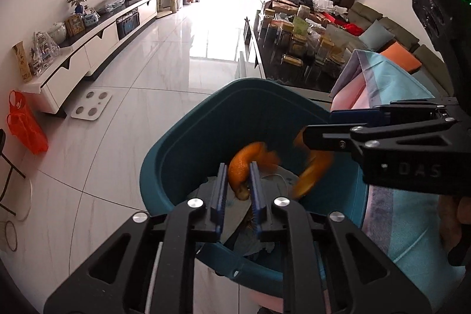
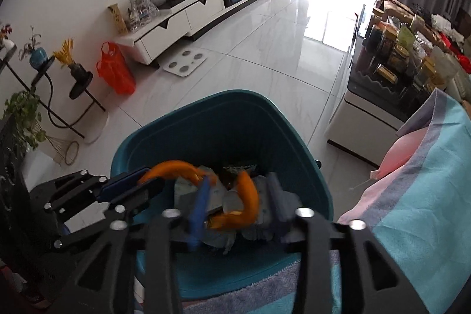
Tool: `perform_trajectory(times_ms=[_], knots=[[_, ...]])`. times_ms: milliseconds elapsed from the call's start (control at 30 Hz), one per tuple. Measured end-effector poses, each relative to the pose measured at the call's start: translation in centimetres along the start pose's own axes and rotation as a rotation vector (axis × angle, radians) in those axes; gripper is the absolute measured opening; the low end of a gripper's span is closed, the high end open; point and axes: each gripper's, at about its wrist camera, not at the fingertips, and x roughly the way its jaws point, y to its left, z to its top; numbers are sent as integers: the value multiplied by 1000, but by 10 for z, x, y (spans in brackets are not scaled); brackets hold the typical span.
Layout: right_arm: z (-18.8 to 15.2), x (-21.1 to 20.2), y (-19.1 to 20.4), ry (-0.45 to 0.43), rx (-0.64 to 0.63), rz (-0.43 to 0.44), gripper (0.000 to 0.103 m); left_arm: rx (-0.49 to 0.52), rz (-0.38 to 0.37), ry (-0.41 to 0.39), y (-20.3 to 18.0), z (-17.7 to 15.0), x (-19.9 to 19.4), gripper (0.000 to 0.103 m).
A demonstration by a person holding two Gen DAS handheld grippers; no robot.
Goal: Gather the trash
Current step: 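Open both grippers to drop the orange peel into the teal bin, then move both open grippers back over the table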
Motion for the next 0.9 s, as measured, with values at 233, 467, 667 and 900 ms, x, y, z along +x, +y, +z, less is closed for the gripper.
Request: perform_trajectory(times_ms=[233,467,667,900], knots=[[-1,-25,-15,-69,46,14,47,-23,12,-51,-2,5,-13,41],[-19,-88,-27,-246,75,-11,74,-24,24,-222,-14,14,-74,89],[-47,-142,-41,-381,108,-77,91,18,-4,-362,-46,25,-126,98],[-87,-190,-57,-471,135,-174,96,62,-61,-407,-85,21,-158,98]])
